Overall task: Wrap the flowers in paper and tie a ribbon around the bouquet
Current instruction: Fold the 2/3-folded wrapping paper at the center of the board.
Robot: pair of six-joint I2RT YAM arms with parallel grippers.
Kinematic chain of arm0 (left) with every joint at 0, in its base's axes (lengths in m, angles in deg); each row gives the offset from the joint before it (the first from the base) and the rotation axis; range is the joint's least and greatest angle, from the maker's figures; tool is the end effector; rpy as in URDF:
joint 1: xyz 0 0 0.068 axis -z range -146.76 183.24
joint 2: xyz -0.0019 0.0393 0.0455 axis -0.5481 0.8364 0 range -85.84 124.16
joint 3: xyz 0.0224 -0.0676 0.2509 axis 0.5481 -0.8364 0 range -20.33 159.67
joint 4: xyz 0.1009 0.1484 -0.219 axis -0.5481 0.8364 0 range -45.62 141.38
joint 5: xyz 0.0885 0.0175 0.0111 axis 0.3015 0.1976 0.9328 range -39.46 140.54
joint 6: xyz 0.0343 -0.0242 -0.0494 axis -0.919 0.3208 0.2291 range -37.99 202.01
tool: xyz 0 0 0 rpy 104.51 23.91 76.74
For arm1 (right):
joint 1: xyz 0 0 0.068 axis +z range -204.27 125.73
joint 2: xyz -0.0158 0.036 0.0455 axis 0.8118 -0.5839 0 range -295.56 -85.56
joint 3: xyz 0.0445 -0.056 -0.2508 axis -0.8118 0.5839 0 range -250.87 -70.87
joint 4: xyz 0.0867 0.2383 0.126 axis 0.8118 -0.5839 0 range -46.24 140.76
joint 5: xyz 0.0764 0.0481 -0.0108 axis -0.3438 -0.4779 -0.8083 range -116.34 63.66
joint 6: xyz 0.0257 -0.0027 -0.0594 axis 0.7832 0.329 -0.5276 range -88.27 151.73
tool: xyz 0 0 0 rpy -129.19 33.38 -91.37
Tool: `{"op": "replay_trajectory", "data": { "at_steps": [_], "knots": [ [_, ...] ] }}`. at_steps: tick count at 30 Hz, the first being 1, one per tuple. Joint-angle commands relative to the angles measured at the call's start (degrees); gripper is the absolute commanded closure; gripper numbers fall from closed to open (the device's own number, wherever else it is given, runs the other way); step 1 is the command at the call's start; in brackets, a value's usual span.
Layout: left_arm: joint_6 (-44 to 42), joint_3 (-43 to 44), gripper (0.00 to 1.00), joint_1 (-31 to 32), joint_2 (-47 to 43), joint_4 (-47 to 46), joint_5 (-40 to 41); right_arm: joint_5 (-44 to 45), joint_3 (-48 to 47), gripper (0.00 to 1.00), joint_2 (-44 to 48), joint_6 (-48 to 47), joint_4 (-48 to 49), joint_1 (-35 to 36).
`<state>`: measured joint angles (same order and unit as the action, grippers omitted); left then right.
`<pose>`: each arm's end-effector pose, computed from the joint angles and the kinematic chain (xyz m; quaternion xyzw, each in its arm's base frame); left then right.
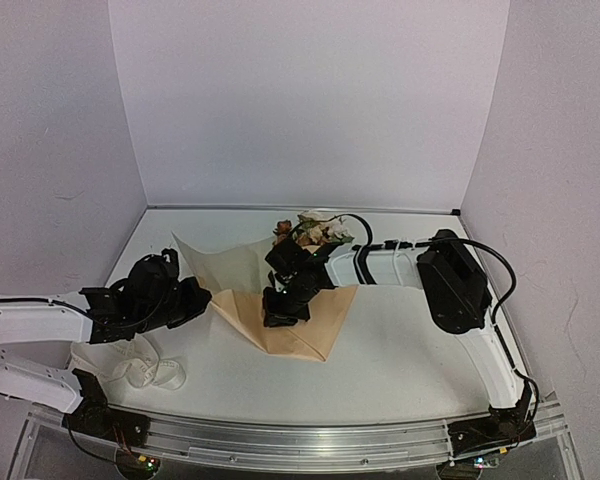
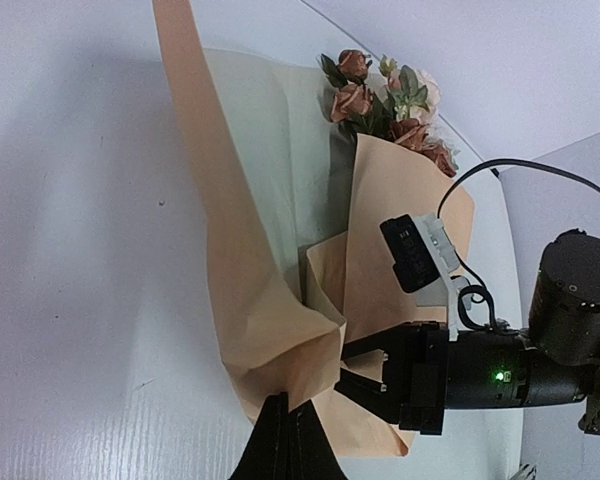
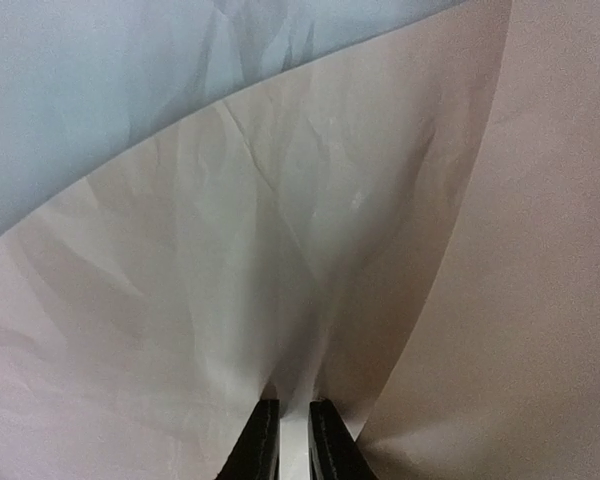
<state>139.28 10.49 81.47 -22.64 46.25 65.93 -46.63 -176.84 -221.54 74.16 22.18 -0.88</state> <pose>0.1875 -0.1897 0.1761 -0.1315 0.8683 -0.2972 0.3747 0.2999 0.4329 0.1026 -0.1379 0.9387 0.3115 0.0528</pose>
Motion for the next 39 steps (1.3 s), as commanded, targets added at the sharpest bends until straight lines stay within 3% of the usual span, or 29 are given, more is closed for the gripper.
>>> {"op": "replay_trajectory", "data": {
  "at_steps": [1,11,18,25,36,39],
  "knots": [
    [-6.62,5.02,1.00,0.20,2.17,-3.77,-3.67,-2.77,-0.31,0.85,0.66,0.32,2.40,-1.21],
    [-16.54,10.91,1.00,0.20,8.52,-7.25,-12.87,-15.89,6.41,0.81,11.94,-5.18,4.15,-3.25],
    [-21.22,16.92,1.00,0.20,14.97,-7.63,-20.20,-9.64,19.20,0.72,24.42,-8.61,1.45,-5.17],
    [-25.64,25.93,1.00,0.88,24.39,-6.40,-26.28,1.88,39.77,0.59,36.46,-7.04,2.20,-9.31],
    [-31.00,44.06,1.00,4.74,42.82,-0.21,-32.18,-0.10,48.60,0.54,32.88,-0.17,13.38,-15.66],
    [-31.68,48.25,1.00,5.03,47.12,2.26,-33.20,-1.62,47.89,0.60,30.47,1.67,15.60,-16.51]
  ]
}}
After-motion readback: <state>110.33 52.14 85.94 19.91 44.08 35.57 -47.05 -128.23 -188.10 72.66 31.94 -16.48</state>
